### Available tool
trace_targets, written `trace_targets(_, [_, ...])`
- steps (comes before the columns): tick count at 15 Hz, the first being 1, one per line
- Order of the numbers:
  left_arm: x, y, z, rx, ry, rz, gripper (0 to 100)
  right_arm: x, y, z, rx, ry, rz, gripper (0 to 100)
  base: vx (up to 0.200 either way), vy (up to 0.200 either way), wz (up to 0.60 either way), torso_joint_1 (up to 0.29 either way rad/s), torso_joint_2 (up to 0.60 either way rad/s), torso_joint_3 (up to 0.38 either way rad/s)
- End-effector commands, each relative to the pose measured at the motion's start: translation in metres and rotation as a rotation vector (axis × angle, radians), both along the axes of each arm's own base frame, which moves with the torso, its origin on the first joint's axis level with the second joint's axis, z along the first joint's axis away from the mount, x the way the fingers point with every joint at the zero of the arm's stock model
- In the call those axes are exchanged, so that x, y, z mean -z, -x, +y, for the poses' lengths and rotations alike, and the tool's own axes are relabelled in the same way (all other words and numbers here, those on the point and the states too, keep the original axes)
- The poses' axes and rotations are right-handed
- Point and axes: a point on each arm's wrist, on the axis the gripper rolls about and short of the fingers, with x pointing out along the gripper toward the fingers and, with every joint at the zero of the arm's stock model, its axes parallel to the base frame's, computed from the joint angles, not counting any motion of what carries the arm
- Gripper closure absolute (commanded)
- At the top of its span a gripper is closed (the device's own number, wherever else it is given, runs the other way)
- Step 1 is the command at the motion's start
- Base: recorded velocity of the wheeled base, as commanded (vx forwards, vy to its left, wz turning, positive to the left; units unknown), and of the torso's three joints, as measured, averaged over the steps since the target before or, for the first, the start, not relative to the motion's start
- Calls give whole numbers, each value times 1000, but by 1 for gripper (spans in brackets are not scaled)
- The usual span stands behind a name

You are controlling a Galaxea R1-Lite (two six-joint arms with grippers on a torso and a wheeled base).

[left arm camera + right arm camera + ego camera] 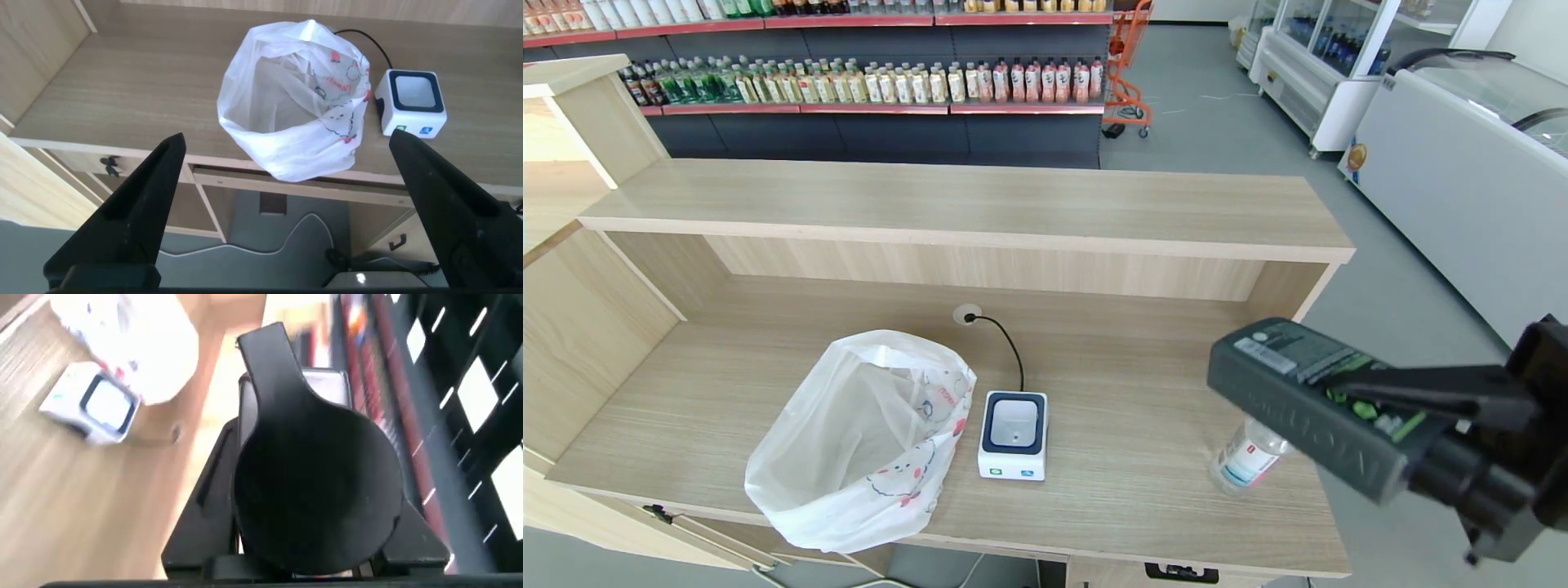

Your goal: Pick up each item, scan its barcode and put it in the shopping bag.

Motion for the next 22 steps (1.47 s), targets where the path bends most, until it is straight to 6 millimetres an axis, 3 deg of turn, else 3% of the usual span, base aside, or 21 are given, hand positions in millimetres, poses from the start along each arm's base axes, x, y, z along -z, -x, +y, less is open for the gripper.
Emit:
trace_targets(1, [0,0,0,0,1,-1,0,-7,9,-29,450,-323,363,100,0,0,0,0,0,0])
trace_targets(5, [0,0,0,0,1,-1,0,-31,-1,-29,522,-804,888,100,0,0,0,0,0,0])
trace_targets(9, [0,0,0,0,1,-1,0,-4,-2,-35,779,-1208,1538,100,0,0,0,0,0,0])
trace_targets(12, [0,0,0,0,1,-1,0,15,-8,-43,907,-1267,1604,100,0,0,0,0,0,0])
trace_targets(16, [0,0,0,0,1,0,0,20,6,-45,948,-1250,1646,100,0,0,0,0,0,0])
trace_targets(17, [0,0,0,0,-1,0,0,33,11,-46,968,-1226,1680,100,0,0,0,0,0,0])
trace_targets(22, [0,0,0,0,1,-1,0,36,31,-48,839,-1189,1730,100,0,0,0,0,0,0])
